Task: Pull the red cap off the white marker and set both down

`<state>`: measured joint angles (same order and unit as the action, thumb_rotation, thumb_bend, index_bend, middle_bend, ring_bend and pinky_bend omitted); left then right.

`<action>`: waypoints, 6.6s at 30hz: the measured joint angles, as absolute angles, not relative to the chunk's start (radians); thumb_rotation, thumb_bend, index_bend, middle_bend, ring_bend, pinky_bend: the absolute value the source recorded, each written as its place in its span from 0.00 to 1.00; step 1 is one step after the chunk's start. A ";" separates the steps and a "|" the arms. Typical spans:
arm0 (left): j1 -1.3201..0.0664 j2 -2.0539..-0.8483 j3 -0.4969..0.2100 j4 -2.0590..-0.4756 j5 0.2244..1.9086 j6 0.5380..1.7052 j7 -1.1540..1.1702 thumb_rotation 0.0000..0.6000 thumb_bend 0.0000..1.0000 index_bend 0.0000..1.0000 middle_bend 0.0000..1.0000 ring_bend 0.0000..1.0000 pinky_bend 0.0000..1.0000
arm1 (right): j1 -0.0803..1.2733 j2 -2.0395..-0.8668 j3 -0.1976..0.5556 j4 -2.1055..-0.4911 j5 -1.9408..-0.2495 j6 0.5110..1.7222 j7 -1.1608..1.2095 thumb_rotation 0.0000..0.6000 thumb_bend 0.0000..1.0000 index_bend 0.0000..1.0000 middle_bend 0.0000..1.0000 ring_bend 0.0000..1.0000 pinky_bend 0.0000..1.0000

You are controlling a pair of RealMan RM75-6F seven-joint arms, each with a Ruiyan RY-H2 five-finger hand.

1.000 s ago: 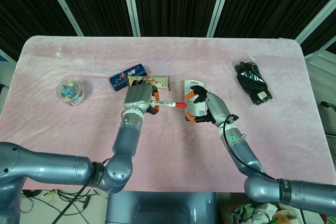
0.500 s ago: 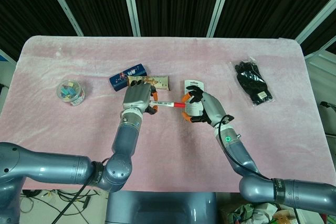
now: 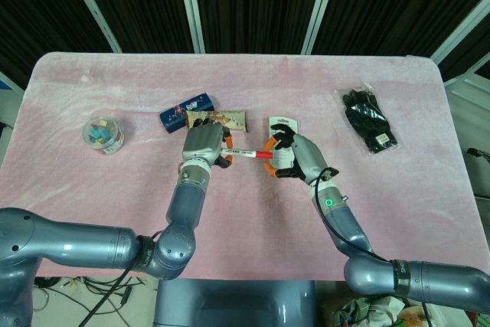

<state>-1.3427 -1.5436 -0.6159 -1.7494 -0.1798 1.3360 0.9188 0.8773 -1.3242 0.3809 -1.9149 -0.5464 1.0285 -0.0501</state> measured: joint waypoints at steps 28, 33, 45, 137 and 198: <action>-1.350 -1.564 -0.619 -1.744 -0.166 1.345 0.916 1.00 0.68 0.74 0.36 0.08 0.05 | 0.869 -1.323 0.387 -1.911 -0.529 1.027 -0.074 1.00 0.24 0.51 0.16 0.36 0.28; -1.350 -1.563 -0.620 -1.746 -0.165 1.349 0.917 1.00 0.68 0.74 0.36 0.08 0.05 | 0.870 -1.327 0.388 -1.907 -0.523 1.024 -0.076 1.00 0.24 0.51 0.16 0.36 0.28; -1.349 -1.562 -0.622 -1.749 -0.167 1.353 0.923 1.00 0.68 0.74 0.36 0.08 0.05 | 0.870 -1.339 0.394 -1.903 -0.517 1.037 -0.082 1.00 0.27 0.56 0.17 0.36 0.27; -0.927 -1.334 -0.226 -1.920 0.321 1.186 0.710 1.00 0.70 0.75 0.36 0.08 0.05 | 0.512 -1.281 0.246 -1.719 -0.982 0.999 0.297 1.00 0.49 0.85 0.15 0.39 0.27; -0.849 -1.207 -0.223 -2.038 0.570 1.248 0.623 1.00 0.09 0.14 0.16 0.00 0.00 | 0.496 -1.628 0.171 -1.506 -1.002 0.972 0.065 1.00 0.02 0.05 0.00 0.26 0.20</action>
